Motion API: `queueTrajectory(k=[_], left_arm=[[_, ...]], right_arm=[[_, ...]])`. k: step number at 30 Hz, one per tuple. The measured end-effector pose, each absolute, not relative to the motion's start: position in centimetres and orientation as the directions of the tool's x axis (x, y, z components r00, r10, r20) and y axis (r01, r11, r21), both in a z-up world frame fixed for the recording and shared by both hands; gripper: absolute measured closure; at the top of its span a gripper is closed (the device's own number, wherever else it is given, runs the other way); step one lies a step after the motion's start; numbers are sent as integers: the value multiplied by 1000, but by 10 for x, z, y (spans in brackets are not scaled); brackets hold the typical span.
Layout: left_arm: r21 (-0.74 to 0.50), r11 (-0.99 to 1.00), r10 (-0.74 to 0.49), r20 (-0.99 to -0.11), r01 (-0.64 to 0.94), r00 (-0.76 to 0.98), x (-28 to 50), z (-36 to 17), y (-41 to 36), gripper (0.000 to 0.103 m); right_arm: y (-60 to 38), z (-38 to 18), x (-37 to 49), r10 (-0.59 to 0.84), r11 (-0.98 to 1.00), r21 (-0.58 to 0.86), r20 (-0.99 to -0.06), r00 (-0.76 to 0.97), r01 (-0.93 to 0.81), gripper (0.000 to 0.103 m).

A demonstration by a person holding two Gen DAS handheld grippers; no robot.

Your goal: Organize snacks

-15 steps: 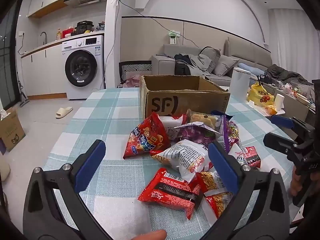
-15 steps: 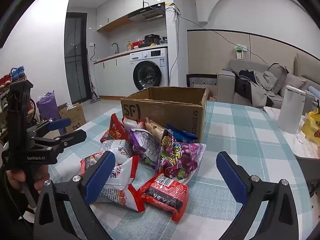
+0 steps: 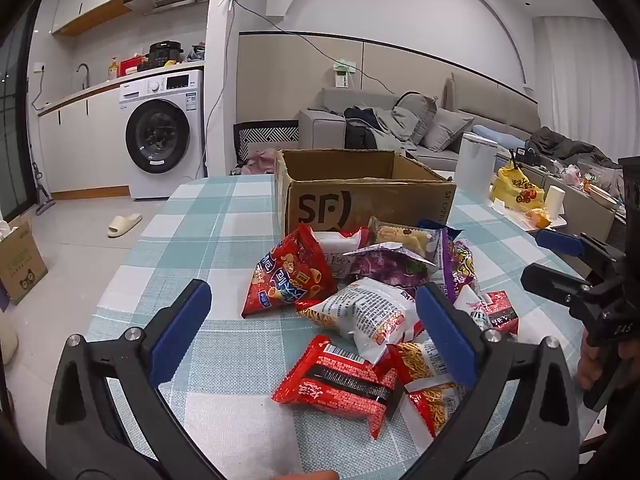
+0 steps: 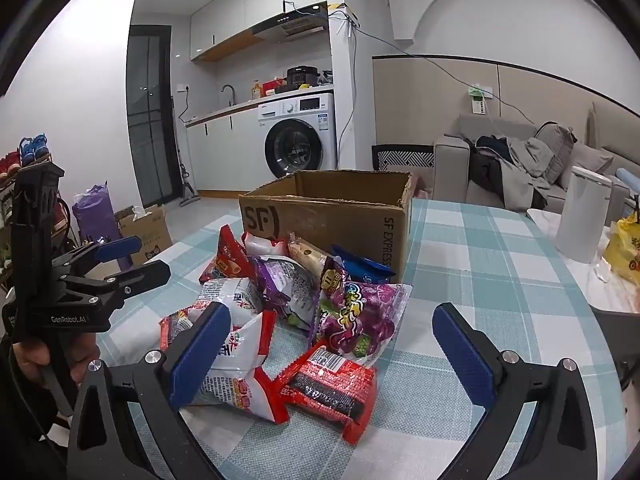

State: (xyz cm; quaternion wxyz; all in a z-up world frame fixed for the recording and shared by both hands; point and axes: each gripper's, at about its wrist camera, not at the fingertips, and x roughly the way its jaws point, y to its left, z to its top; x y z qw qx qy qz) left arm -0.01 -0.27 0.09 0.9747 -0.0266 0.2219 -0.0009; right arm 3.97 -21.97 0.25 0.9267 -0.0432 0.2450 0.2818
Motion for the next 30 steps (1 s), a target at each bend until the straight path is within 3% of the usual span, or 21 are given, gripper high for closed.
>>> queueTrajectory(k=[30], left_arm=[[-56,998,-13,-434,-13,901,0,1,-1,1]], right_arm=[[-221,2,41,501,837,62,-485,717,-543,0]])
